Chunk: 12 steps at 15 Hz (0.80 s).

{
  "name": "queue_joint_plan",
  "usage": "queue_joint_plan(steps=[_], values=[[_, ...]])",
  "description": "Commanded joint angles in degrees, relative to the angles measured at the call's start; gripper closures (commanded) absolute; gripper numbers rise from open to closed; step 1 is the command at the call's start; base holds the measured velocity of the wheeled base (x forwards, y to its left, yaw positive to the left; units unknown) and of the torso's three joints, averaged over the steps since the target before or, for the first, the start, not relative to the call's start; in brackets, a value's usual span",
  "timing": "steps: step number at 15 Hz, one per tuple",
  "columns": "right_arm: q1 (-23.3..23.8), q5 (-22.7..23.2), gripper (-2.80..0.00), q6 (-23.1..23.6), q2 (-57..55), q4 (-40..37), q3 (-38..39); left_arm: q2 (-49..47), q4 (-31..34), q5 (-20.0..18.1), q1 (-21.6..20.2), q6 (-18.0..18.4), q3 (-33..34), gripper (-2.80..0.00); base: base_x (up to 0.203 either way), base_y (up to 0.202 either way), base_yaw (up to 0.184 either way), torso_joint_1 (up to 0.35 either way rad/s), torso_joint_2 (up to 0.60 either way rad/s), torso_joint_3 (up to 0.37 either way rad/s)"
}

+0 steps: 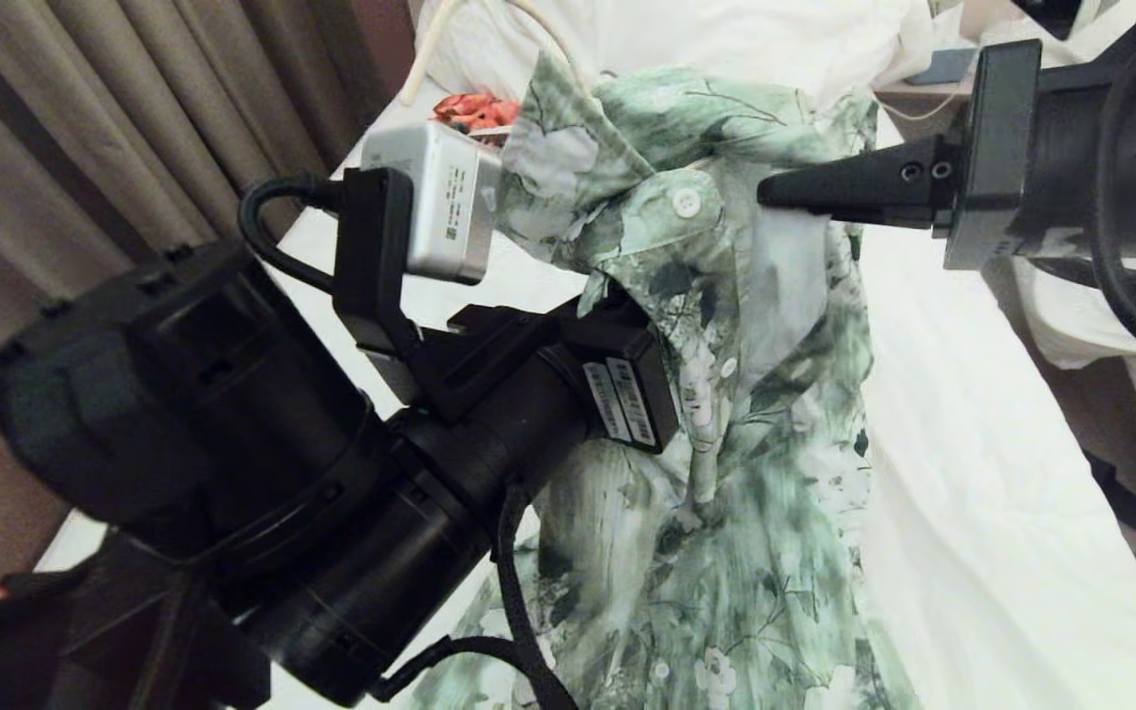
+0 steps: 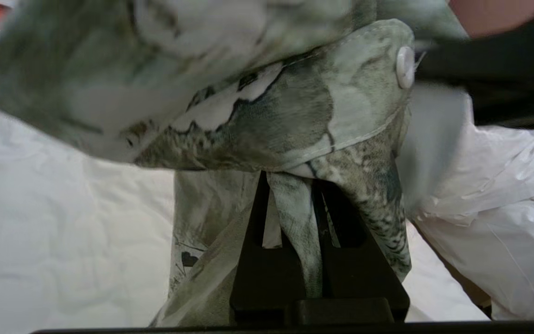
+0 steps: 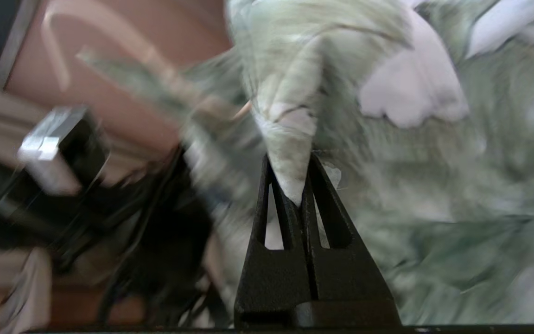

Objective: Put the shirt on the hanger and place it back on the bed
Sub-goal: Hook the other side of the shirt onto the hanger

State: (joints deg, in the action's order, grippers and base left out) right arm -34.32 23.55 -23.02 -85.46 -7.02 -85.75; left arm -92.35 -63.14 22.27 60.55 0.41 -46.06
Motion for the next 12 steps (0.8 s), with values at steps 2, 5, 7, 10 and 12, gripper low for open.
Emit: queue_joint_plan(steps=[2, 5, 7, 10, 12], values=[[-1.7, 0.1, 0.0, 0.0, 1.4, -3.8, 0.3, 0.1, -0.4, 0.3, 0.0, 0.1, -0.6, 0.0, 0.0, 0.0, 0.0, 0.0, 0.0, 0.0], [-1.6, -0.1, 0.0, 0.4, 2.2, -5.7, 2.2, 2.2, -0.1, 0.5, 0.0, 0.9, -2.6, 0.0, 0.0, 0.0, 0.0, 0.0, 0.0, 0.0], [-1.5, -0.7, 0.0, 0.6, 3.2, -6.0, 3.2, 4.2, 1.4, 0.4, 0.0, 1.3, -4.3, 0.0, 0.0, 0.0, 0.0, 0.0, 0.0, 0.0], [-1.5, -2.9, 0.0, 0.9, 4.2, -7.7, 3.2, 5.0, 2.3, 0.3, 0.1, 1.3, -5.1, 0.0, 0.0, 0.0, 0.0, 0.0, 0.0, 0.0], [-1.5, -3.3, -2.8, 0.9, 4.9, -7.5, 3.1, 5.2, 2.4, 0.4, 0.3, 1.4, -5.6, 0.0, 0.0, 0.0, 0.0, 0.0, 0.0, 0.0]])
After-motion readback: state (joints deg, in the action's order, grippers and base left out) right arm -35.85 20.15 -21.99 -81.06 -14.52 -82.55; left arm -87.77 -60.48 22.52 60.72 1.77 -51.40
